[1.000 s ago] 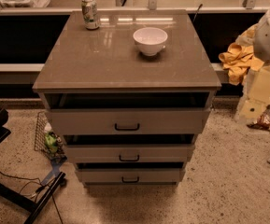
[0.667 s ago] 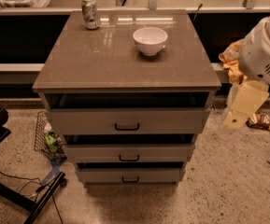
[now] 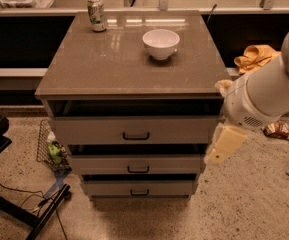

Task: Open middle drawer

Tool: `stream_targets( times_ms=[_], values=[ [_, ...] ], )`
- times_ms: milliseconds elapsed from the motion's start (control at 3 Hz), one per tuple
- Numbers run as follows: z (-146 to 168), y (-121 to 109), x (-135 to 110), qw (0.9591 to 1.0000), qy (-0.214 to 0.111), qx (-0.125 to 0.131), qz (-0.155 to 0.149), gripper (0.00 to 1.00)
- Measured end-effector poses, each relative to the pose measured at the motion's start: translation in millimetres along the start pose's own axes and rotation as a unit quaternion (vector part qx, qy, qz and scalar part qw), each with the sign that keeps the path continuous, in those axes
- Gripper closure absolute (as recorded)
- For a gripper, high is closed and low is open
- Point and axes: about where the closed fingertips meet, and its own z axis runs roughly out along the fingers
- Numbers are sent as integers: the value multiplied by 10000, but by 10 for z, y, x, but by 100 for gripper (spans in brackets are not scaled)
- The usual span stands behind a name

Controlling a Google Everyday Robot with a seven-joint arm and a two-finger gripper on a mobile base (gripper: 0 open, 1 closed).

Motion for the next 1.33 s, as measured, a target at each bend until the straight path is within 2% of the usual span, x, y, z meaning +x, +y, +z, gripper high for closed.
stream_targets(
  times_ms=[333, 667, 1000, 1333],
  values=[
    [467, 82, -12, 9998, -101, 143, -58, 0],
    [956, 216, -5, 9996, -9, 260, -128, 0],
    [1376, 414, 112, 9995, 98, 246, -171, 0],
    [1746, 646, 275, 9996, 72, 230, -146, 0]
  ],
)
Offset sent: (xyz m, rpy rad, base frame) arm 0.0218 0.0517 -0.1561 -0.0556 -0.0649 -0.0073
